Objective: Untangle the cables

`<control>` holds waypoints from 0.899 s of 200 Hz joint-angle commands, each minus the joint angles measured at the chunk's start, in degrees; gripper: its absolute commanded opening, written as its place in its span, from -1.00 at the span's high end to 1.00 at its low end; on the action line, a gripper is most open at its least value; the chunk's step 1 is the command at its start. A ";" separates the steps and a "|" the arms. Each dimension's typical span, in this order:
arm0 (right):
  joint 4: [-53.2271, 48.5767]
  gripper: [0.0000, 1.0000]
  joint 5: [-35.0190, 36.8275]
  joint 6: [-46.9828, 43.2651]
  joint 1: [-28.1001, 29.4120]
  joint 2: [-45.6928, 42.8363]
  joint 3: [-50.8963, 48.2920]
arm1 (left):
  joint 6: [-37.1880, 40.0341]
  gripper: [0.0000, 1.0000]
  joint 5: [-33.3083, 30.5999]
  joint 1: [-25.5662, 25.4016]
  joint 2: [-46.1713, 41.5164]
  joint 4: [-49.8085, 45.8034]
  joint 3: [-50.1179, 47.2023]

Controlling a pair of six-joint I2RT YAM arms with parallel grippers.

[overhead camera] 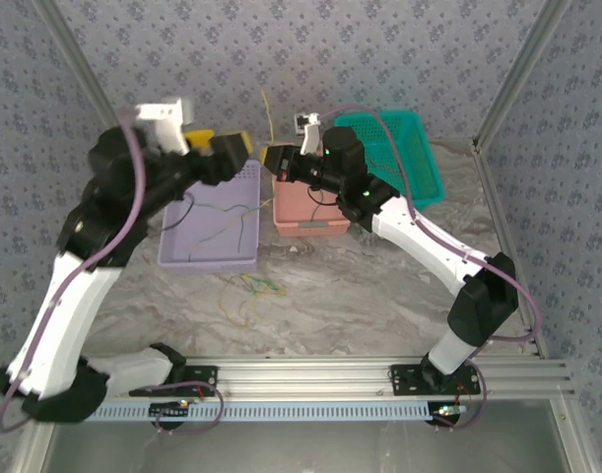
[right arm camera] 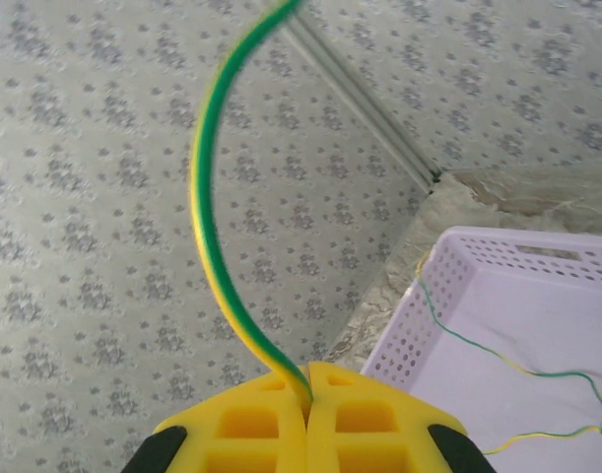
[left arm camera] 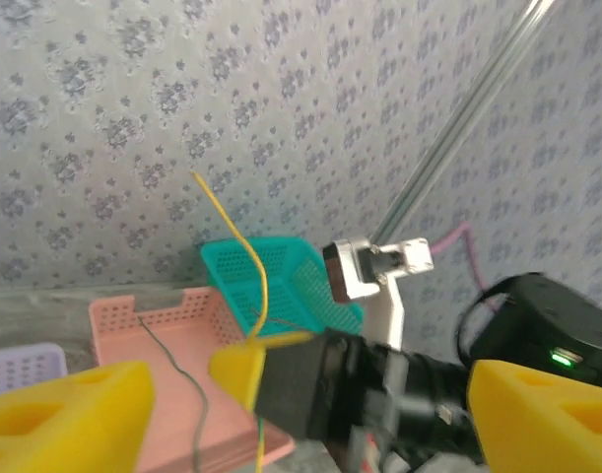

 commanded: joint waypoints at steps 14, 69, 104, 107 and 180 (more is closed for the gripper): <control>1.02 1.00 -1.80 10.18 -2.66 1.81 2.38 | 2.74 -0.23 5.41 -0.48 -5.07 7.16 -15.69; -6.00 1.00 -2.77 17.41 -3.02 4.23 7.56 | 18.86 -0.59 -3.04 -7.09 3.68 6.56 -19.07; -6.84 1.00 -3.80 21.65 -3.01 4.37 7.33 | 24.82 -0.54 -14.38 -10.67 8.30 9.72 -20.00; -6.94 1.00 -3.92 21.90 -2.96 4.31 7.27 | 25.10 -0.53 -14.96 -10.70 8.59 10.00 -20.17; -6.80 1.00 -3.32 24.10 -3.63 2.76 4.52 | 26.94 1.00 -18.17 -11.50 8.86 12.30 -21.02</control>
